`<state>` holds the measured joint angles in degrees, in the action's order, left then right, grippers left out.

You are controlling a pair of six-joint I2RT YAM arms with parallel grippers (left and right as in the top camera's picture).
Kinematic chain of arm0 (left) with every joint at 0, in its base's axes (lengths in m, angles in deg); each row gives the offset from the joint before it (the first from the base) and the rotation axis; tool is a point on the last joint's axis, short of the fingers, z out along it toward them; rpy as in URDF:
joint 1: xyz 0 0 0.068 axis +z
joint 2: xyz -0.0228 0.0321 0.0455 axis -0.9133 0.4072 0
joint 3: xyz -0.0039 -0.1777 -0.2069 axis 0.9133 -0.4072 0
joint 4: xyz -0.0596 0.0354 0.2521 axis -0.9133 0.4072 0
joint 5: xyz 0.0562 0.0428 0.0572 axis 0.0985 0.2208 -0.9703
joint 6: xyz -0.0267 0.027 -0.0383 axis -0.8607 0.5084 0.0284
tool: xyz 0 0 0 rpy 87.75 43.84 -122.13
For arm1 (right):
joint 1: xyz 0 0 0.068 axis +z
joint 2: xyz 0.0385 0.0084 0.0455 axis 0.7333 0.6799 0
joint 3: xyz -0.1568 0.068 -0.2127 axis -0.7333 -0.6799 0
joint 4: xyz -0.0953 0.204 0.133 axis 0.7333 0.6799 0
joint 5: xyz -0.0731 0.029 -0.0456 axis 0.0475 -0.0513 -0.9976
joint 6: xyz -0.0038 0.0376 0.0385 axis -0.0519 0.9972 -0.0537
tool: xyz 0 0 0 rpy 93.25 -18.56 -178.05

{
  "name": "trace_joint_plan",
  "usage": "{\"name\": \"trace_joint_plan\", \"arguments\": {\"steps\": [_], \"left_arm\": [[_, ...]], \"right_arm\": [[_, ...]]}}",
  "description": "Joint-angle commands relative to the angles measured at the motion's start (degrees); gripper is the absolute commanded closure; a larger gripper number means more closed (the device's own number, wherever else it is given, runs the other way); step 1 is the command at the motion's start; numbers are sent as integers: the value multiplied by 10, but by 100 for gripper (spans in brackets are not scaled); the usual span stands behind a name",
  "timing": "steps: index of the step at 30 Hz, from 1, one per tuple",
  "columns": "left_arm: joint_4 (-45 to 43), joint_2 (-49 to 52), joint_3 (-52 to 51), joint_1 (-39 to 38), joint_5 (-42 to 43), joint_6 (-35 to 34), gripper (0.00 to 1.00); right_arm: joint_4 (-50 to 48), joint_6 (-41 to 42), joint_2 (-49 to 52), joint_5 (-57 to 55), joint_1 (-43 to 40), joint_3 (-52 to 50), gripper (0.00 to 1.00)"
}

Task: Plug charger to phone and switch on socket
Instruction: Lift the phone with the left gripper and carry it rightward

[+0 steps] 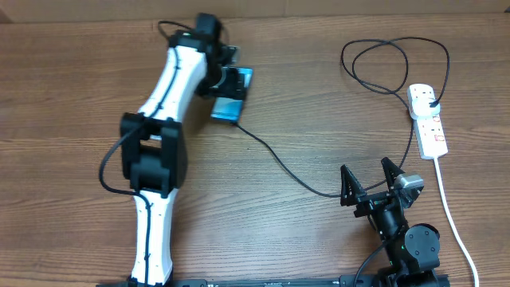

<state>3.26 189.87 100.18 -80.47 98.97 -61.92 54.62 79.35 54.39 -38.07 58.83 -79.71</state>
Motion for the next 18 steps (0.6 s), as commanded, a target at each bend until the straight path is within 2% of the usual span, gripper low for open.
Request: {"name": "trace_joint_plan", "arguments": {"steps": [1,8,14,18], "left_arm": [[4,-3,17,-24,22,-55,96],[60,-4,20,-51,19,-217,96],[155,-4,21,-37,47,-401,96],[196,-4,21,-18,149,-414,96]], "right_arm": [[-4,-1,-6,3,-1,-6,0],[-4,-1,-6,3,-1,-6,0],[-4,-1,-6,3,-1,-6,0],[-4,-1,-6,3,-1,-6,0]]}}
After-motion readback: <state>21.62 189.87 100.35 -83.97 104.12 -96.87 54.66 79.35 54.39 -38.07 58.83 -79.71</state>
